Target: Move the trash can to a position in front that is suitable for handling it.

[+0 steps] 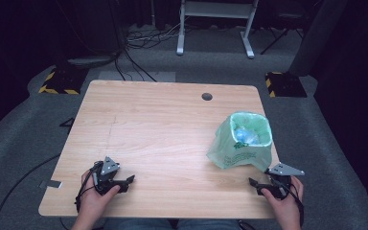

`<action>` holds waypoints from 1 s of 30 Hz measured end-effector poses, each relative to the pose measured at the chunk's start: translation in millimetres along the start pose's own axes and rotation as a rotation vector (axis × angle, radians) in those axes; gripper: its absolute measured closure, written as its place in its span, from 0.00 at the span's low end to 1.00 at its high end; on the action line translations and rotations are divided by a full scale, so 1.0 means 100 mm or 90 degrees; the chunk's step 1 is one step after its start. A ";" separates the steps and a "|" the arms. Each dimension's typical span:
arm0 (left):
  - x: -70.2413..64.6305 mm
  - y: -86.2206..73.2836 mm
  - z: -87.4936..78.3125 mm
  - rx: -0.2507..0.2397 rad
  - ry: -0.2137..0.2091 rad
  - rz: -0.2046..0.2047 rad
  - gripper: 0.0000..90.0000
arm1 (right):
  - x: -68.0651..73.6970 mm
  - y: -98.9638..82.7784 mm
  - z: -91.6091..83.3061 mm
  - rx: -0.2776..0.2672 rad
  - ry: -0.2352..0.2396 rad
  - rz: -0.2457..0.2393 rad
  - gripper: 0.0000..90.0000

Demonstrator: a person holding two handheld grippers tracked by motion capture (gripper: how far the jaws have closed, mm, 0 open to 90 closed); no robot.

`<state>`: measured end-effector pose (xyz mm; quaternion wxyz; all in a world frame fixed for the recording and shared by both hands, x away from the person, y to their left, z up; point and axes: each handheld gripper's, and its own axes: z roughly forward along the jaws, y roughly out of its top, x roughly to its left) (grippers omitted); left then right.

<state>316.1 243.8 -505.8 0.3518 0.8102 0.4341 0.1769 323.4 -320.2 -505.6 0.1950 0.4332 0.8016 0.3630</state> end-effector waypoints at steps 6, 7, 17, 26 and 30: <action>0.01 0.00 0.00 0.002 -0.003 0.004 0.24 | 0.01 -0.01 -0.02 -0.001 0.005 -0.002 0.28; 0.01 0.01 0.00 0.002 -0.002 0.005 0.24 | 0.02 -0.01 -0.02 -0.001 0.008 -0.005 0.30; 0.01 -0.01 -0.02 -0.007 0.011 -0.011 0.31 | 0.10 0.05 -0.13 -0.008 0.030 -0.012 0.35; 0.01 0.01 -0.14 -0.034 0.018 -0.023 0.33 | 0.14 0.18 -0.55 -0.012 0.019 -0.015 0.34; -0.01 0.02 -0.15 -0.038 0.015 -0.023 0.33 | 0.16 0.28 -0.70 -0.029 0.016 -0.021 0.32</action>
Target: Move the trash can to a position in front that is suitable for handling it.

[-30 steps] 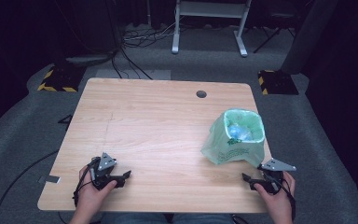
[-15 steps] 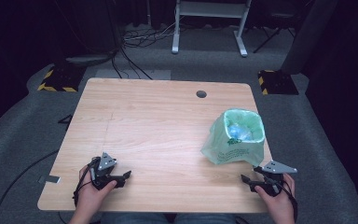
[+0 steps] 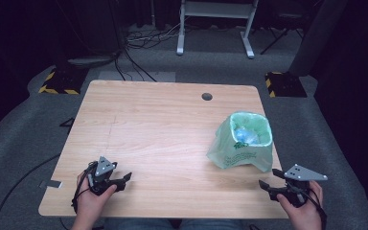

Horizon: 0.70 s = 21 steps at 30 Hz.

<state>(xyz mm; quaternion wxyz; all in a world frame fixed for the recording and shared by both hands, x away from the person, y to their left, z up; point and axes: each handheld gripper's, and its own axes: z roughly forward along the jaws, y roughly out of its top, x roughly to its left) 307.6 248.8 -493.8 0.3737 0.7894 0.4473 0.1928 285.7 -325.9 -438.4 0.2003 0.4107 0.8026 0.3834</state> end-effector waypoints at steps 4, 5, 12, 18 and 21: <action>-0.01 0.01 0.00 0.000 -0.004 0.001 0.33 | -0.02 0.11 -0.10 -0.037 0.004 0.004 0.31; -0.01 0.01 0.00 0.000 -0.003 0.001 0.33 | -0.03 0.14 -0.11 -0.045 0.006 0.006 0.30; 0.00 0.00 -0.01 -0.001 -0.006 -0.004 0.33 | -0.11 0.39 -0.12 -0.078 -0.003 -0.010 0.28; 0.00 0.00 0.00 -0.001 -0.003 -0.006 0.33 | -0.18 0.62 -0.09 -0.116 0.001 -0.006 0.28; 0.01 -0.01 0.00 -0.002 -0.001 -0.006 0.33 | -0.21 0.73 -0.07 -0.136 -0.019 -0.027 0.30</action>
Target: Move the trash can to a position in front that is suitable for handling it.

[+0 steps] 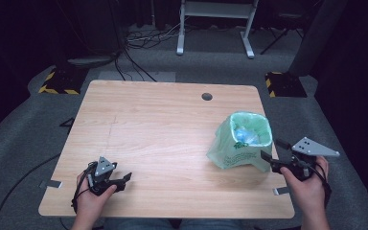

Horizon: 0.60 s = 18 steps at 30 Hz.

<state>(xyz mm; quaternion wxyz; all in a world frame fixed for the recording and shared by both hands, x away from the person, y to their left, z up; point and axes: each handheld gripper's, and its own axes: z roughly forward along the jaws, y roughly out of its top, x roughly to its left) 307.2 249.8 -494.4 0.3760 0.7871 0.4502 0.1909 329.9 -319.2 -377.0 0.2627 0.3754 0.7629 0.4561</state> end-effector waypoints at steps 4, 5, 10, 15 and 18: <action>0.00 -0.01 0.00 0.000 0.001 -0.003 0.33 | -0.08 0.08 0.11 -0.003 -0.008 0.009 0.29; 0.01 -0.01 0.00 0.001 0.003 0.001 0.33 | -0.10 0.10 0.14 -0.002 -0.013 0.010 0.28; 0.02 -0.02 0.00 0.003 0.002 -0.002 0.33 | -0.23 0.14 0.30 -0.020 -0.015 0.040 0.31; 0.02 -0.02 0.01 0.004 0.004 0.000 0.33 | -0.24 0.22 0.36 -0.043 -0.024 0.058 0.29; 0.01 -0.02 0.02 0.006 0.004 0.001 0.33 | -0.29 0.24 0.47 -0.016 -0.037 0.055 0.28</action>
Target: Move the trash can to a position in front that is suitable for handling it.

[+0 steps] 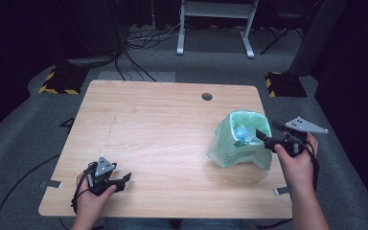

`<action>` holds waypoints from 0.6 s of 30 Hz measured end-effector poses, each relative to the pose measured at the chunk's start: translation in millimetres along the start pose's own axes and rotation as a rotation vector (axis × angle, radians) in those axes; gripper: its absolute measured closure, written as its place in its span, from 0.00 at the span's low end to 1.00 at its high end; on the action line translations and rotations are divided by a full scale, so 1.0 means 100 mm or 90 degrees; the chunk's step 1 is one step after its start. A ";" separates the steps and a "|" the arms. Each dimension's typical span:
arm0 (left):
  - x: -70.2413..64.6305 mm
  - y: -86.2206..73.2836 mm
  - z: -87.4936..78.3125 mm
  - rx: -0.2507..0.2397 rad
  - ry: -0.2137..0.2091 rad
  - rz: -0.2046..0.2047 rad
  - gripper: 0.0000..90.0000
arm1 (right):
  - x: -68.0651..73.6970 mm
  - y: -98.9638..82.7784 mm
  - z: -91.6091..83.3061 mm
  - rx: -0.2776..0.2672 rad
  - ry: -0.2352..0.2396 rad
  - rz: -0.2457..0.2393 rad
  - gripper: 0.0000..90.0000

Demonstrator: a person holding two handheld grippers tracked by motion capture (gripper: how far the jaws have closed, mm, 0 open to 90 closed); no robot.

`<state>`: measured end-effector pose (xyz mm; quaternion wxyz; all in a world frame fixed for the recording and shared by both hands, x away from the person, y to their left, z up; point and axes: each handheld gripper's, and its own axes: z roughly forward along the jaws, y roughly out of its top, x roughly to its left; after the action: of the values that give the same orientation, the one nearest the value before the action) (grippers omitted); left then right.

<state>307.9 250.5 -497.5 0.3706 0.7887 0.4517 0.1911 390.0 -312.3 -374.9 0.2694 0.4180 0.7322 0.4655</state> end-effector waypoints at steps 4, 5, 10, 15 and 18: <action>0.01 0.00 0.00 0.000 0.001 0.002 0.32 | -0.05 -0.02 0.15 0.025 0.010 0.012 0.28; 0.01 0.00 0.00 -0.002 0.001 0.000 0.32 | -0.05 -0.03 0.18 0.031 0.007 0.012 0.26; 0.01 0.00 0.00 -0.002 0.002 0.002 0.32 | 0.04 -0.07 0.25 0.040 0.011 0.019 0.24; -0.02 0.01 0.00 -0.003 0.000 0.003 0.32 | 0.23 -0.08 0.27 0.040 0.024 0.016 0.25; -0.02 0.01 0.00 -0.002 0.000 0.009 0.32 | 0.35 -0.07 0.28 0.043 0.029 0.017 0.25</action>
<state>307.4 248.8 -496.4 0.3707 0.7913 0.4455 0.1947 391.2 -270.6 -393.1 0.2322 0.4259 0.7478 0.4533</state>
